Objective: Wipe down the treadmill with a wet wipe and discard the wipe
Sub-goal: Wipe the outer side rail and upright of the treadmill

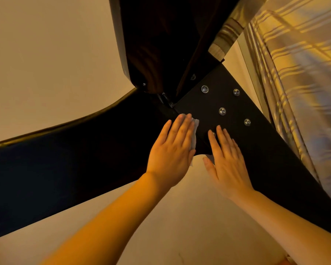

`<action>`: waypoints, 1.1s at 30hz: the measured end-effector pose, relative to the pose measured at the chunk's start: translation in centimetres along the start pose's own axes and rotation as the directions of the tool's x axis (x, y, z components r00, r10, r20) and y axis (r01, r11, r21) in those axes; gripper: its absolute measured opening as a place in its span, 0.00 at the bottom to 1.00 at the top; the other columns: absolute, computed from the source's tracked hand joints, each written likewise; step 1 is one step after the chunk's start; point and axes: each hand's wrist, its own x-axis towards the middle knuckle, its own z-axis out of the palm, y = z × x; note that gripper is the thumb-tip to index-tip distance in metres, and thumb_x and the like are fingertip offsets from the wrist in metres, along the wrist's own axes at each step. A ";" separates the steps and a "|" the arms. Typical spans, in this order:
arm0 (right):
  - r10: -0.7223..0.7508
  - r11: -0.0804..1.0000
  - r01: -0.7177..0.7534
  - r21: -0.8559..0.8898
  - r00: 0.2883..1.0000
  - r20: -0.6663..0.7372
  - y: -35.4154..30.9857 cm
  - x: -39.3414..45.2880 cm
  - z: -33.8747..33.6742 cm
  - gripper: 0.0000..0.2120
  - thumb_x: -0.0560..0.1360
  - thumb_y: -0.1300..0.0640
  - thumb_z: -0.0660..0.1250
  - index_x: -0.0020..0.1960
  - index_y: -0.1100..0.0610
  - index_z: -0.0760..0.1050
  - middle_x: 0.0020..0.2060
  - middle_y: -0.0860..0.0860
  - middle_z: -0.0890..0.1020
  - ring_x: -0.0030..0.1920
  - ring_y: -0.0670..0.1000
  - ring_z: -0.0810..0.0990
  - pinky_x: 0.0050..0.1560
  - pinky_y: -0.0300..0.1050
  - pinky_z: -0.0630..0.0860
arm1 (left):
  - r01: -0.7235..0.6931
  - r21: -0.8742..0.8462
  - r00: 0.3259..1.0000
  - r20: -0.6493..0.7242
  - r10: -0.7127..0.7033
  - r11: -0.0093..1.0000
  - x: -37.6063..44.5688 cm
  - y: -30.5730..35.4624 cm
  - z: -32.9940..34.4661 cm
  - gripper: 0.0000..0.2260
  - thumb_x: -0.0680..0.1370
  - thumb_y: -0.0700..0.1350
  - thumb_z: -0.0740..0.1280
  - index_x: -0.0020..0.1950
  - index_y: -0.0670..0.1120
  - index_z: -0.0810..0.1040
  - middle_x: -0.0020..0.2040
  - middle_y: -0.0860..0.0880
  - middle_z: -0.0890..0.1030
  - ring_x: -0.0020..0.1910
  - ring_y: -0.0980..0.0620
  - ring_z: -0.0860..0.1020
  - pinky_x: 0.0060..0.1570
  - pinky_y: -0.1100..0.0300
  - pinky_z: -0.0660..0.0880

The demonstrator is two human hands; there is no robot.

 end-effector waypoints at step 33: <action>0.235 0.970 -0.239 0.032 0.967 0.097 5.4 -6.2 -2.1 0.33 0.79 0.39 0.49 0.75 0.60 0.65 0.75 0.62 0.63 0.74 0.63 0.63 0.67 0.58 0.64 | 0.085 -0.160 0.987 -0.119 -0.105 0.984 0.5 0.7 0.5 0.27 0.62 0.51 0.82 0.59 0.47 0.82 0.52 0.43 0.79 0.49 0.41 0.76 0.41 0.51 0.76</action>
